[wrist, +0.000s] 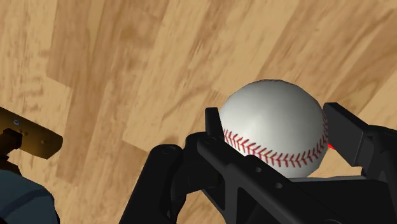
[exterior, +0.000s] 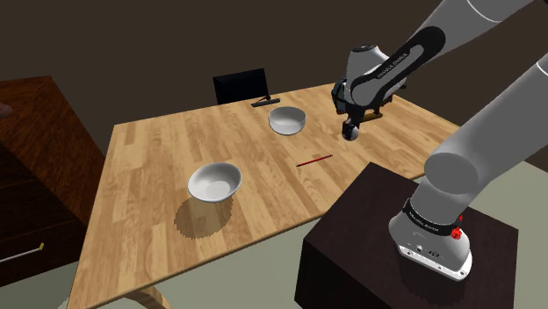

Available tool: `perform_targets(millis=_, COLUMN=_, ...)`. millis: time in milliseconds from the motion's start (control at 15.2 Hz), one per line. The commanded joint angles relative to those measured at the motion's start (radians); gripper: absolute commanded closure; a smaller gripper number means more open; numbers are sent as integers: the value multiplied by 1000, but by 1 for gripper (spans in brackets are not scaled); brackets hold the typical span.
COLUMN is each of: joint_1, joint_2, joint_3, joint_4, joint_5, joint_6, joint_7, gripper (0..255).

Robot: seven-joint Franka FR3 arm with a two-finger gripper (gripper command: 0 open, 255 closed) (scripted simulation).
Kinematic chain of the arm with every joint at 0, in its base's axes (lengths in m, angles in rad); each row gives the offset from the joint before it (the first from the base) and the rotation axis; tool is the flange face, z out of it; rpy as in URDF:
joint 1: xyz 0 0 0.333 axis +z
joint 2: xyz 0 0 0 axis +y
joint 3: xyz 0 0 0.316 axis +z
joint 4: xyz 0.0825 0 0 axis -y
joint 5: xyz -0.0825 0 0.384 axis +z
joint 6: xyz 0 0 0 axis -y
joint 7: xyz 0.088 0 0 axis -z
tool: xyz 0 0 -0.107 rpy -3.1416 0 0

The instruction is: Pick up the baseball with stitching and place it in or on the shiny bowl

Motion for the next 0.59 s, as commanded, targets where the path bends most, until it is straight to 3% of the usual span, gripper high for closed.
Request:
perform_targets(millis=0, joint_1=4, joint_2=-29, joint_3=2, joint_4=10, joint_5=10, joint_6=-39, joint_7=-9, gripper=255)
perform_targets(millis=528, joint_1=14, joint_2=-127, joint_3=11, joint_4=50, joint_5=39, joint_6=-176, joint_7=-40, gripper=255)
